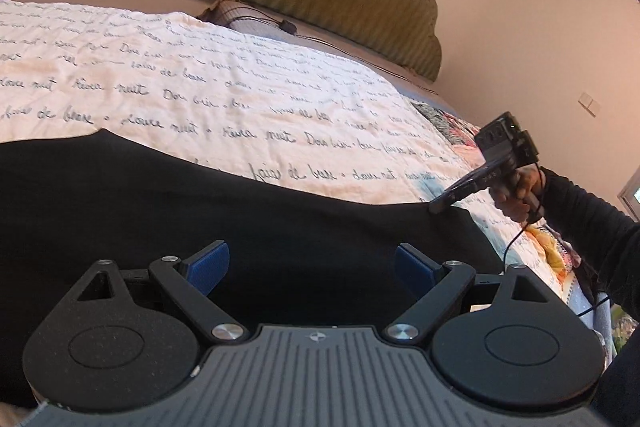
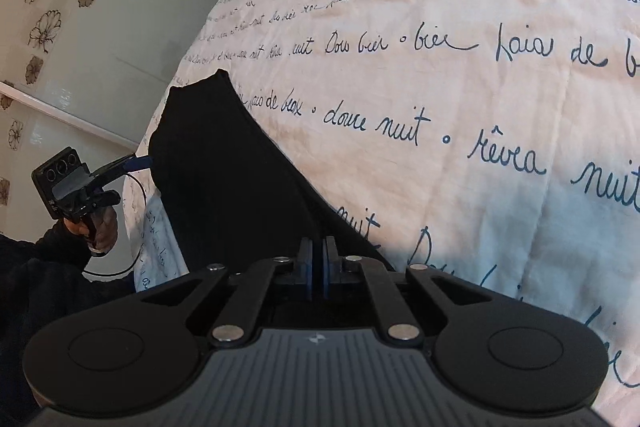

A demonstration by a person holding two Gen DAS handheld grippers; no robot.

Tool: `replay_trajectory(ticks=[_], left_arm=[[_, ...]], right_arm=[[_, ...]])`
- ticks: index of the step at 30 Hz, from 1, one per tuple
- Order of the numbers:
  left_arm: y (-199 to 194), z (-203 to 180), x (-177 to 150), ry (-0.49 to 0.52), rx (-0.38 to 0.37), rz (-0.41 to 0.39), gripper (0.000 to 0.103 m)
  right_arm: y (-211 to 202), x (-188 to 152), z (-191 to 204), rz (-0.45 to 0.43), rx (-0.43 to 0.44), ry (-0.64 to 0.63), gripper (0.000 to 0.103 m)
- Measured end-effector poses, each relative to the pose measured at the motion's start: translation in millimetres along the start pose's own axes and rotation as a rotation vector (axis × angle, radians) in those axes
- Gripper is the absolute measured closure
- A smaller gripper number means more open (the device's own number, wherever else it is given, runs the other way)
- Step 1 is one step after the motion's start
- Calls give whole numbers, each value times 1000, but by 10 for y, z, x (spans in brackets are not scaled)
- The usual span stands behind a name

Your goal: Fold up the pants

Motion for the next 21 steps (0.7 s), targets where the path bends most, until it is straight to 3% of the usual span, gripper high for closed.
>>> replay_trajectory(ticks=[2,4,9,11,13,14,16,17,18,20,21], left_arm=[[77,18,-46,0,-18,9,12],[159,51,-101,9,-9,28,12],[255,158,-237,7,-12,87,12],[228,158,-219,1,-24,71,12],[192,99,-143,13,-62,31,12],[187,65,-107,26,-76,12,12],[241,18,-70,55,-98,-9,10],[296,29,-81,60,-101,-10,10],[373,70,-101,50,-91,1,10],[560,179,-186,33,-43,49,10],[660,250,-248,31,-2,81,10]], right_arm=[[121,-57,-157,15,-60,42,99],[123,-56,-254,-52,-45,102,99],[-463,-143,-412,-356,-159,281,90],[-662,-283,-323,-445,-139,345,88],[-723,-427,-60,-509,-98,332,88],[-691,-498,101,-531,-62,321,84],[-555,-624,278,-567,-46,326,56],[-467,-687,281,-592,-84,352,28],[-372,-755,239,-612,-133,387,16],[-181,-903,39,-638,-191,481,17],[-156,-972,-44,-710,-159,493,19]])
Point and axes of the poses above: each gripper's, at about its wrist camera, not at the fingertips, and y roughly the way its jaws point, z to its left, x to its top, the point moved 5 cm from there along y, roughly the way its jaws point, and after that the axes turned 4 degrees about -x, right-handed, at the moved point
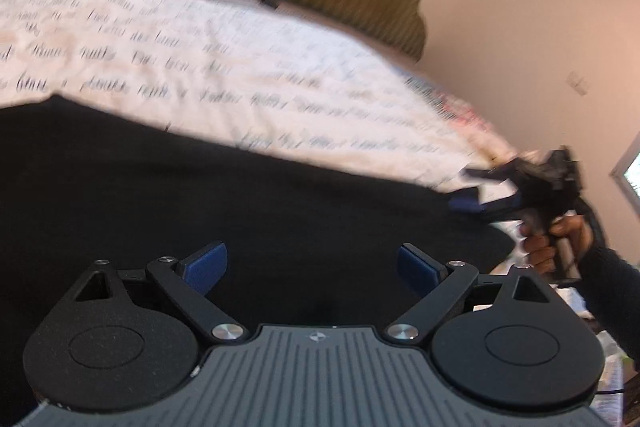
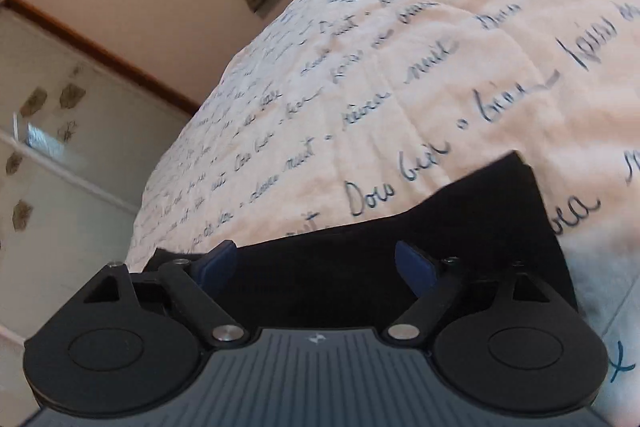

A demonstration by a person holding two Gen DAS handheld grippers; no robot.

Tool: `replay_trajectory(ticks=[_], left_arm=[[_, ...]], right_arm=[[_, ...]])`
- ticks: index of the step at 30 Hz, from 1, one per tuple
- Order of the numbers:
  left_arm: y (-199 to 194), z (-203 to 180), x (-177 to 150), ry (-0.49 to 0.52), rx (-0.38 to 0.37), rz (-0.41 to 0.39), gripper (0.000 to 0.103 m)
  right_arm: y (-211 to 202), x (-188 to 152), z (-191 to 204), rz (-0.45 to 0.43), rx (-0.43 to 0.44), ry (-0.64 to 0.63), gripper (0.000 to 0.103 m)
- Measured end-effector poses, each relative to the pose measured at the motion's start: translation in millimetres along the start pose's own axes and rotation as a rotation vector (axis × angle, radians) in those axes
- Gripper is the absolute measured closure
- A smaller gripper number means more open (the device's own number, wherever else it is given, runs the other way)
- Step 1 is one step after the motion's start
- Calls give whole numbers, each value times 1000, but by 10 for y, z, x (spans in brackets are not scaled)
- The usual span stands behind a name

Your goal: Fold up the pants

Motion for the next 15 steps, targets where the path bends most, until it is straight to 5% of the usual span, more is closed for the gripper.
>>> replay_trajectory(ticks=[3,5,8,11,15], left_arm=[[79,27,-119,89,15,-36,6],[65,11,-148,112,25,-46,6],[35,46,-165,102,6,-67,6],[-5,103,-187,68,-32,-96,5],[-18,132,-181,45,-55,-117,5]], right_arm=[[-174,-10,-241,-204,5,151,40],[-335,-43,-269,-282,-44,258,37],[-682,-236,-112,-366,-77,325,20],[-1020,-527,-87,-460,-81,393,18],[-1139,-892,-353,-450,-131,546,18]])
Point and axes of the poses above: each gripper's, at about its wrist camera, not at the fingertips, and y roughly the way its jaws point, z to its left, x to its top, the point moved 5 cm from there along y, roughly the way its jaws point, and after that the axes turned 4 degrees about -x, right-handed, at the moved point
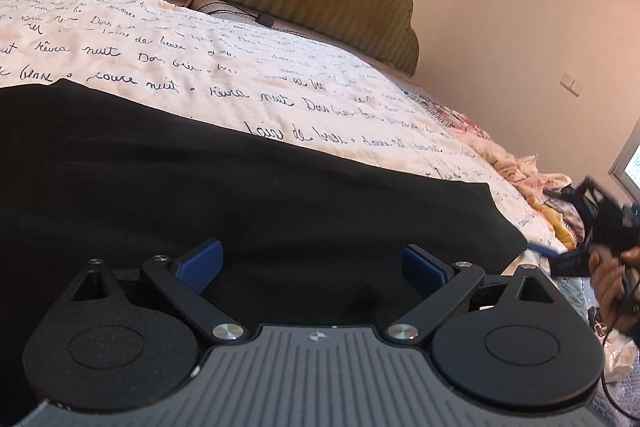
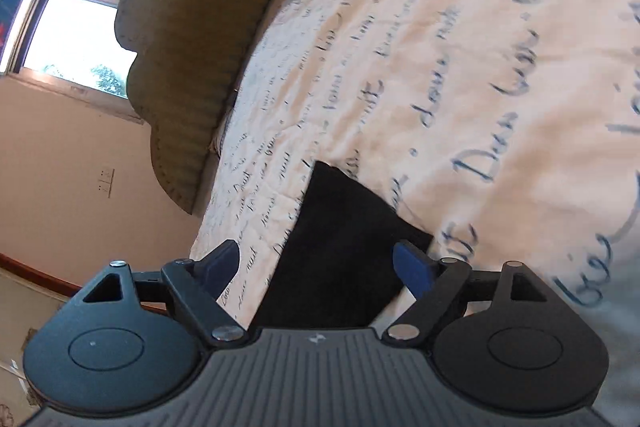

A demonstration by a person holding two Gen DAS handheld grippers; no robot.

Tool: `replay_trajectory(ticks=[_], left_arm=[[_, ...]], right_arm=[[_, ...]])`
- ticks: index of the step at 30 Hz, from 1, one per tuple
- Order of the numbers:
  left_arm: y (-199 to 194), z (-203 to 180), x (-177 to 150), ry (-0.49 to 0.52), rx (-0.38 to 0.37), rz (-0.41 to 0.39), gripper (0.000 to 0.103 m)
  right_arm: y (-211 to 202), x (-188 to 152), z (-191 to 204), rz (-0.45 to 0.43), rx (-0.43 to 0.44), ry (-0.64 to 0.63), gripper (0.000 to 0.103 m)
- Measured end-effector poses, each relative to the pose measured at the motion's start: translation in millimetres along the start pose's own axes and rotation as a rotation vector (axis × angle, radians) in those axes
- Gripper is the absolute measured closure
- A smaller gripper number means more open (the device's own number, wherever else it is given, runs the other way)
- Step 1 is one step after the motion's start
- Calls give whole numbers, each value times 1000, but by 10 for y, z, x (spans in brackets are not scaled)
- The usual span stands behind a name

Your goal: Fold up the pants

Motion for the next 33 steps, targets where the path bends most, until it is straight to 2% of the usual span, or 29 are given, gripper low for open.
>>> replay_trajectory(ticks=[2,8,13,14,16,17,18,21,27,32,33], left_arm=[[-11,-1,-3,-1,-3,-5,5],[-30,2,-5,-7,-7,-11,5],[-29,-28,-26,14,14,-6,5],[-27,-34,-28,18,18,-4,5],[-17,-51,-31,32,29,2,5],[-10,-66,-35,40,37,6,5],[-7,-76,-40,47,43,8,5],[3,-91,-48,60,56,12,5],[15,-105,-57,69,63,16,4],[5,-108,-57,68,64,14,4],[3,-107,-58,66,63,13,4]], right_arm=[[48,-72,-128,11,-13,24,19],[113,-139,-56,-89,-62,1,18],[270,-186,97,-122,-130,-177,20],[310,-199,116,-129,-129,-198,22],[356,-204,119,-148,-134,-210,40],[388,-200,101,-147,-128,-198,65],[420,-203,68,-133,-119,-174,81],[500,-212,0,-110,-75,-110,82],[501,-167,-58,-88,-51,-13,82],[543,-223,40,-112,-90,-105,84],[546,-240,67,-118,-112,-144,91]])
Point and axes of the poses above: each gripper's, at about its wrist camera, not at the fingertips, and y roughly the way its jaws point, z to its left, x to its top, the point moved 5 cm from there along y, roughly the way its jaws point, and after that the axes turned 4 degrees about -x, right-handed, at the moved point
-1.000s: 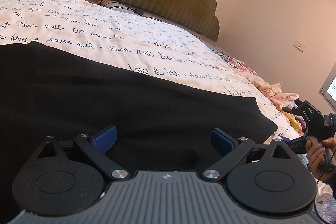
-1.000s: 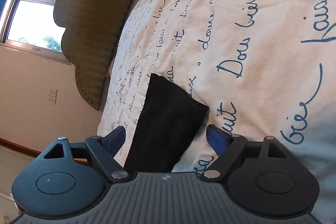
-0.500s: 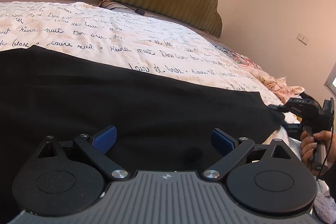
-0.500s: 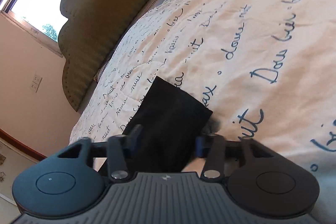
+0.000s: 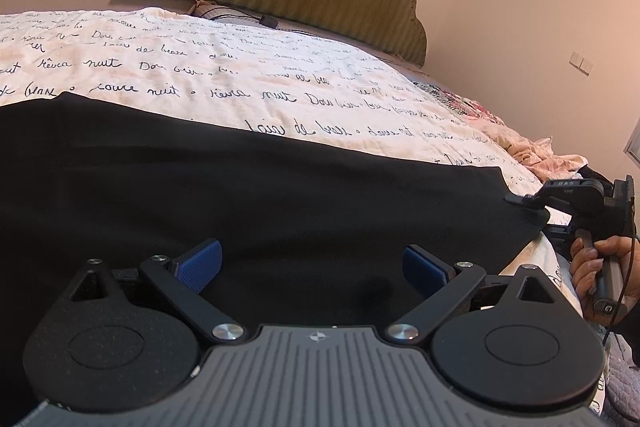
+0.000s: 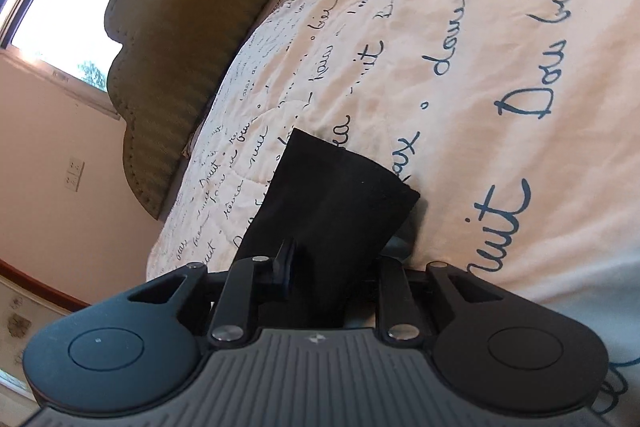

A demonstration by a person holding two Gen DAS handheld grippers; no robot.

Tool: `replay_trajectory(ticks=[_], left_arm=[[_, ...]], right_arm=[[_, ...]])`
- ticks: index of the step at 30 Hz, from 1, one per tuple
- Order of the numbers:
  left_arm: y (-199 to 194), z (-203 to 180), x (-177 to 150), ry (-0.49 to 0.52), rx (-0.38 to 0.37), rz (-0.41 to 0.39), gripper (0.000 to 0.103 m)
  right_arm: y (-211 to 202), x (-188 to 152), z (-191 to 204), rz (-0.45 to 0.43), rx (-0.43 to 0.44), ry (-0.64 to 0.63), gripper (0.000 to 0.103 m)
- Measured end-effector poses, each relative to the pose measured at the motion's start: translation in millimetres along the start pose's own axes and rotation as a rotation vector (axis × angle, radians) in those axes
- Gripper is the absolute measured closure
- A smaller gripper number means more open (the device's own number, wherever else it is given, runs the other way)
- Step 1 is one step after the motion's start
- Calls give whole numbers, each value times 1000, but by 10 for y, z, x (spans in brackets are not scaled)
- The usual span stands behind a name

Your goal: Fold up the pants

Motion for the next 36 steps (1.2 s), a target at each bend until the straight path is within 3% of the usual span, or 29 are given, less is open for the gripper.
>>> replay_trajectory(ticks=[12,18,20,24,31,36], left_arm=[[1,-4,-8,11,8,5,4],[45,-110,38,49,77,55,4],[45,-138,146,-14,87,97,6],[105,-319,576,-168,-37,106,4],[830,-1085,1021,-201,-245,238,4],[1476,-1512,1058,-222,-291,386,4]], right_arm=[[-94,-79,419,-67,-74,-317,96],[-126,-328,714,-98,-81,-596,96],[-100,-486,778,-120,-98,-718,96],[-66,-683,831,-162,-106,-843,96],[-99,-687,836,-189,-93,-846,96],[-82,-743,868,-195,-105,-884,96]])
Point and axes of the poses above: each gripper's, at about its wrist camera, not at the fingertips, and y roughly the way its jaws point, z to its left, x to its top, the point moved 5 cm from there along y, roughly the way its jaws point, and after that the axes turned 4 degrees about -x, right-handed, at the moved point
